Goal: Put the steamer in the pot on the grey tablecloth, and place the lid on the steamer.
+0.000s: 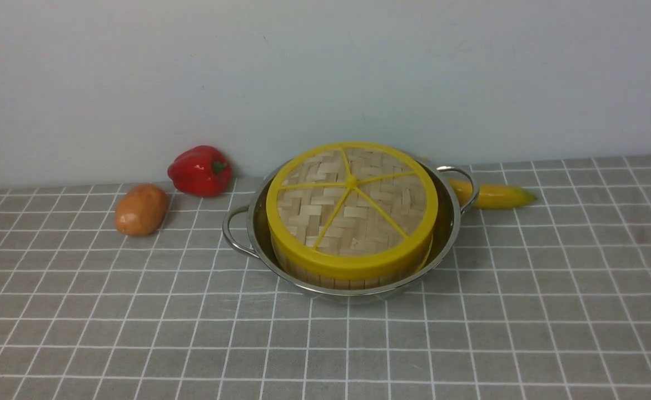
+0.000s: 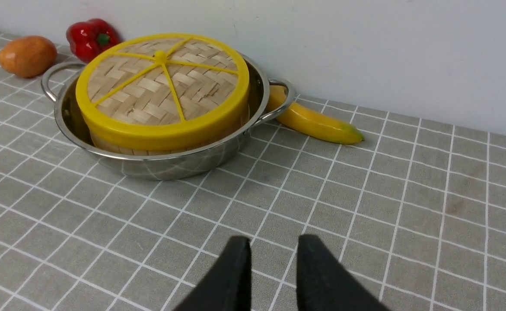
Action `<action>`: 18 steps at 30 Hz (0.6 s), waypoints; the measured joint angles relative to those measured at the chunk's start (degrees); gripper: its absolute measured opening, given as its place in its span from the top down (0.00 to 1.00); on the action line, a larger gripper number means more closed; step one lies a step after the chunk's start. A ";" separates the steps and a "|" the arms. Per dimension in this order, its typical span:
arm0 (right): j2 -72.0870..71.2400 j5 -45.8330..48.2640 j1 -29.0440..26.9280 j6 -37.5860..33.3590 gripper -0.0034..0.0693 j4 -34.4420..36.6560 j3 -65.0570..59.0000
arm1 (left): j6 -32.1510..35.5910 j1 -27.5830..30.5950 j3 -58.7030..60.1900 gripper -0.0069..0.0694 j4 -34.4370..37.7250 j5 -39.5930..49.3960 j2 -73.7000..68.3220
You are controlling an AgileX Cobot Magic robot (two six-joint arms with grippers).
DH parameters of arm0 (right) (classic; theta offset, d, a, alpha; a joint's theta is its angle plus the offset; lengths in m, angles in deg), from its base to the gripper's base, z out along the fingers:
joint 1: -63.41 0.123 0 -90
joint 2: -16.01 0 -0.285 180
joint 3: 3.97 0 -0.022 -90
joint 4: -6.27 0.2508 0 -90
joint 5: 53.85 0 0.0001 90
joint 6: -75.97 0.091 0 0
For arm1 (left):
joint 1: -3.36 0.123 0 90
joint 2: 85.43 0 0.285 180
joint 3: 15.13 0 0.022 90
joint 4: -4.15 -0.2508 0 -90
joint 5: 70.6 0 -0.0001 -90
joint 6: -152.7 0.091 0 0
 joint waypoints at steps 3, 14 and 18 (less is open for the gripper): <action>0.00 0.00 0.00 0.00 0.68 0.00 0.00 | 0.00 0.00 0.00 0.81 0.00 0.00 0.00; 0.00 0.00 -0.72 0.00 0.63 0.04 0.00 | 0.00 0.00 0.00 0.80 0.00 0.00 0.00; -0.96 -1.56 -7.08 -0.05 0.62 -0.02 -1.14 | 0.00 0.00 0.00 0.78 0.00 0.00 0.00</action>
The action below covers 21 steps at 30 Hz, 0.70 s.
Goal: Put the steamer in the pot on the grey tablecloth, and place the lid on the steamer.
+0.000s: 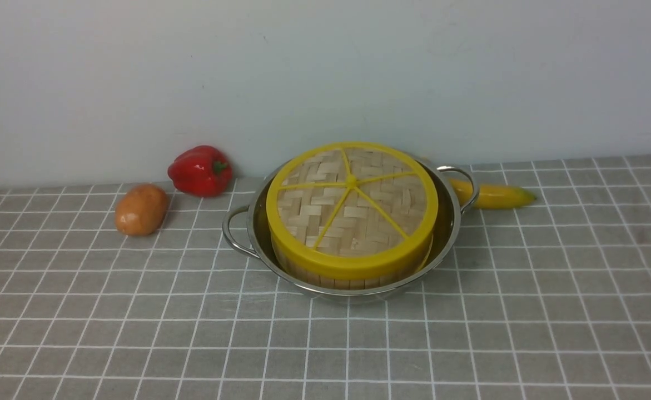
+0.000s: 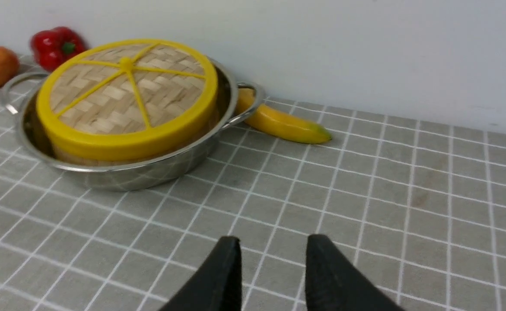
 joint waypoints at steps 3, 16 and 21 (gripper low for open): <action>-3.13 -6.67 -4.31 0.25 0.62 0.00 -5.39 | 0.00 0.00 0.00 0.78 0.00 0.00 0.00; -12.86 -36.59 -12.13 0.50 0.62 1.49 -29.79 | 0.00 0.00 0.01 0.75 0.00 -0.05 0.00; -12.92 -36.97 -16.59 0.65 0.62 1.49 -29.90 | 0.00 0.00 0.01 0.74 0.00 -0.05 0.00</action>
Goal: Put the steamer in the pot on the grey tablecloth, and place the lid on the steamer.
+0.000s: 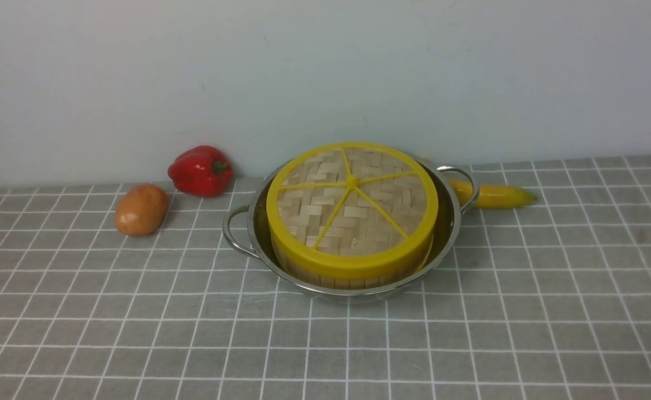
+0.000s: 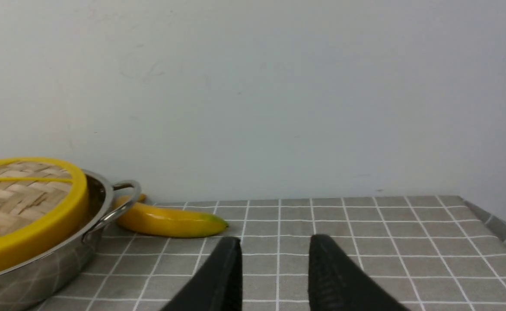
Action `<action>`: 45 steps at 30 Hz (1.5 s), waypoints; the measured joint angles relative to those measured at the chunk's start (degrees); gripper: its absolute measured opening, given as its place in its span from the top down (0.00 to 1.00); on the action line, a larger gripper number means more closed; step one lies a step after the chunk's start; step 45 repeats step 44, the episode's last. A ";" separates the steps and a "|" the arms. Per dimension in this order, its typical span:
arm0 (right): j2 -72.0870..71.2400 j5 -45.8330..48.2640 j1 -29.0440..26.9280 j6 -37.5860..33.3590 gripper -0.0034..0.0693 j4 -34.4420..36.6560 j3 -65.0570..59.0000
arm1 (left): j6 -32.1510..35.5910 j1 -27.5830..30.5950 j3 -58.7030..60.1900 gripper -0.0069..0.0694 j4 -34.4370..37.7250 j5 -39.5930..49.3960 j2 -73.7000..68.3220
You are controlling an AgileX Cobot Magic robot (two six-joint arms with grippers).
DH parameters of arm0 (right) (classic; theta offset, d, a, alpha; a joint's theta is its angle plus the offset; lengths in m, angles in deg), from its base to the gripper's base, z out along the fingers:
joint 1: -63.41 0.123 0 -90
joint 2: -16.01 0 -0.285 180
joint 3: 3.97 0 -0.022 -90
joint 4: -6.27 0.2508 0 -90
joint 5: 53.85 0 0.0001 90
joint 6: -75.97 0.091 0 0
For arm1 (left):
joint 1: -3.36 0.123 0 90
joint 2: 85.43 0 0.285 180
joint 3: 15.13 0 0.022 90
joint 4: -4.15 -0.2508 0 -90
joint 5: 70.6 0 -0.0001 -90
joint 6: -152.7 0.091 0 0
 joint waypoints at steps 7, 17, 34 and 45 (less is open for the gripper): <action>0.00 -0.22 -0.27 0.00 0.62 0.23 0.00 | 0.00 0.00 0.00 0.73 0.00 0.00 0.00; 0.00 -0.22 -0.27 0.00 0.62 0.41 0.00 | 0.00 0.00 0.00 0.71 0.00 0.00 0.00; 0.00 -0.22 -0.27 0.00 0.62 0.45 0.00 | 0.00 0.00 0.00 0.68 0.00 0.00 0.00; 0.00 -0.22 -0.27 0.00 0.62 0.45 0.00 | 0.00 0.00 0.00 0.66 0.00 0.00 0.00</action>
